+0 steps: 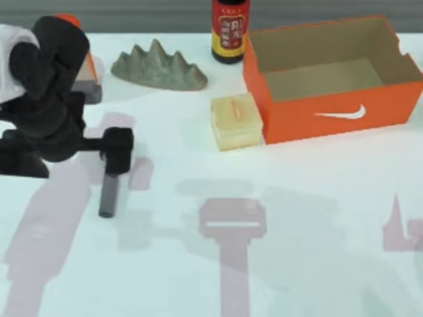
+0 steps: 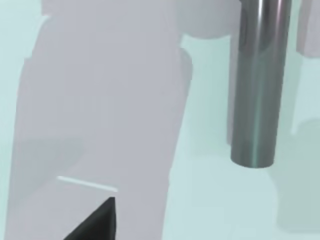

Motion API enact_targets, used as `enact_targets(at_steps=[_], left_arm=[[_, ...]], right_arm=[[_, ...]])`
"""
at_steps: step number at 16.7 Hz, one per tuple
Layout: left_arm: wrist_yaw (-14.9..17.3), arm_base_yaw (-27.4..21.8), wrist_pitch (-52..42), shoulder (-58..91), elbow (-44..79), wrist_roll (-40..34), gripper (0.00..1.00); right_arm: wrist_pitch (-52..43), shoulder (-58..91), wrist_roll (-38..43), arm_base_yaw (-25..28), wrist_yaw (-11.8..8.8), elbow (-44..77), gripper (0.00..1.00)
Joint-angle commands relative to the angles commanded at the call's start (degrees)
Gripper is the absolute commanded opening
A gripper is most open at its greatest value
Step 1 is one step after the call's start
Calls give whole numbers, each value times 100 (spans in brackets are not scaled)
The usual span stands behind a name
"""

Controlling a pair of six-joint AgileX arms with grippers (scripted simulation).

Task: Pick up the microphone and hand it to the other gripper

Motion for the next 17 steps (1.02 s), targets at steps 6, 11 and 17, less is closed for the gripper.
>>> enact_targets(at_steps=[6, 11, 17], left_arm=[[-3, -131, -333, 740, 574, -119, 100], [-1, -106, -231, 791, 515, -104, 100], [7, -98, 1216, 1654, 8, -73, 100]], right_arm=[[0, 0, 0, 0, 0, 0, 100], [0, 0, 0, 0, 0, 0, 100], [0, 0, 0, 0, 0, 0, 100]])
